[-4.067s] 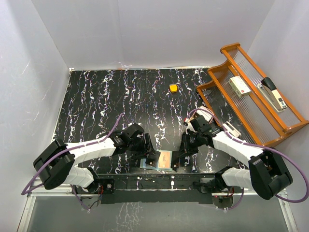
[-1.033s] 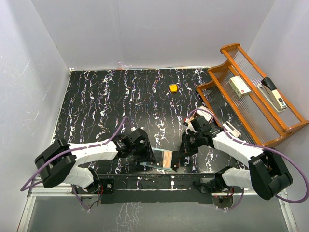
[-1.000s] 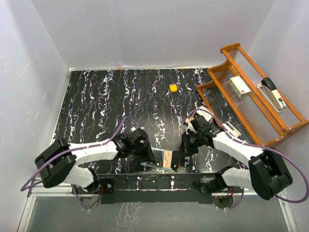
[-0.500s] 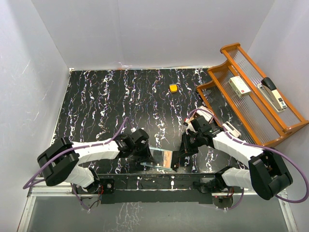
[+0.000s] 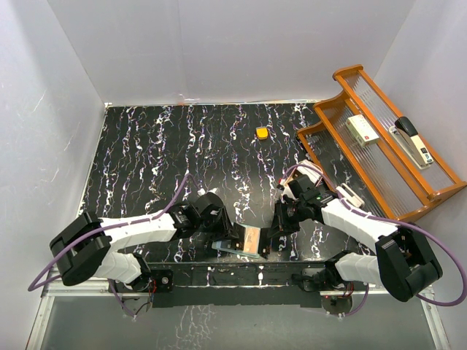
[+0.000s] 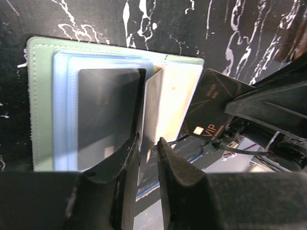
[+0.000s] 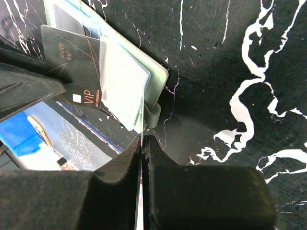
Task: Put the credit cards into the card holder
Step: Insert the credit card into the card holder.
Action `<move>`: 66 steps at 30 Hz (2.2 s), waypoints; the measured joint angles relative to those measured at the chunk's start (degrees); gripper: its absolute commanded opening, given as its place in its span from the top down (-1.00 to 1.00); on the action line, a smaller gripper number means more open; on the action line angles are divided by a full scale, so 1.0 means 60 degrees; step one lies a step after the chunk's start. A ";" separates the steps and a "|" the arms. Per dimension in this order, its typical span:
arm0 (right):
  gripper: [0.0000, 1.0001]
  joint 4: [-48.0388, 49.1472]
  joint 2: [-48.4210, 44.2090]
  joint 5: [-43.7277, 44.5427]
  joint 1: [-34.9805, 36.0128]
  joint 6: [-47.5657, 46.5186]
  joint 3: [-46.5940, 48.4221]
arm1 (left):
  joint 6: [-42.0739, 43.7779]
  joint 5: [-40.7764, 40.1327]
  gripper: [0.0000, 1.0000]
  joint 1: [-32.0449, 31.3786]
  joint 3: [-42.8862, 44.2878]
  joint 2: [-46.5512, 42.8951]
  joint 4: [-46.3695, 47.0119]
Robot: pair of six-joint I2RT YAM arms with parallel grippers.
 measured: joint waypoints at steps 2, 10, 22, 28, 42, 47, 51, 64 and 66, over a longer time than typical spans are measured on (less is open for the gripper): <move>1.00 0.0033 -0.0004 -0.0025 0.0000 0.0004 -0.0040 | -0.0076 0.0058 0.61 0.0000 -0.0058 -0.0047 0.0251; 1.00 0.0033 -0.0069 -0.0058 0.0007 0.0007 -0.0058 | -0.0171 0.0051 1.00 0.0000 -0.0222 -0.0080 0.0455; 1.00 0.0033 -0.0069 -0.0058 0.0007 0.0007 -0.0058 | 0.0809 -0.0390 1.00 -0.0011 -0.0222 -0.0098 0.0251; 1.00 0.0036 -0.0069 -0.0058 0.0007 0.0007 -0.0058 | 0.1501 -0.0266 1.00 -0.0011 -0.0222 -0.0098 0.0364; 1.00 -0.0291 0.0317 0.0149 0.0011 -0.0299 0.0321 | 0.1031 0.0404 1.00 -0.0007 -0.1100 -0.0984 0.1206; 1.00 -0.0838 0.0765 0.0583 0.0051 -0.0554 0.1523 | 0.0852 0.0386 1.00 0.0124 -0.1126 -0.1348 0.1075; 1.00 -0.0860 0.0423 0.0656 0.0051 -0.0477 0.1912 | 0.0816 0.0546 1.00 0.0408 -0.1126 -0.1348 0.1049; 1.00 -0.0994 0.0277 0.0397 0.0051 -0.0273 0.1814 | 0.0506 0.1224 1.00 0.1035 -0.1268 -0.1147 0.1785; 1.00 -0.0783 0.0404 0.0324 0.0051 -0.0277 0.1705 | 0.0459 0.1304 1.00 0.1086 -0.1366 -0.1078 0.1967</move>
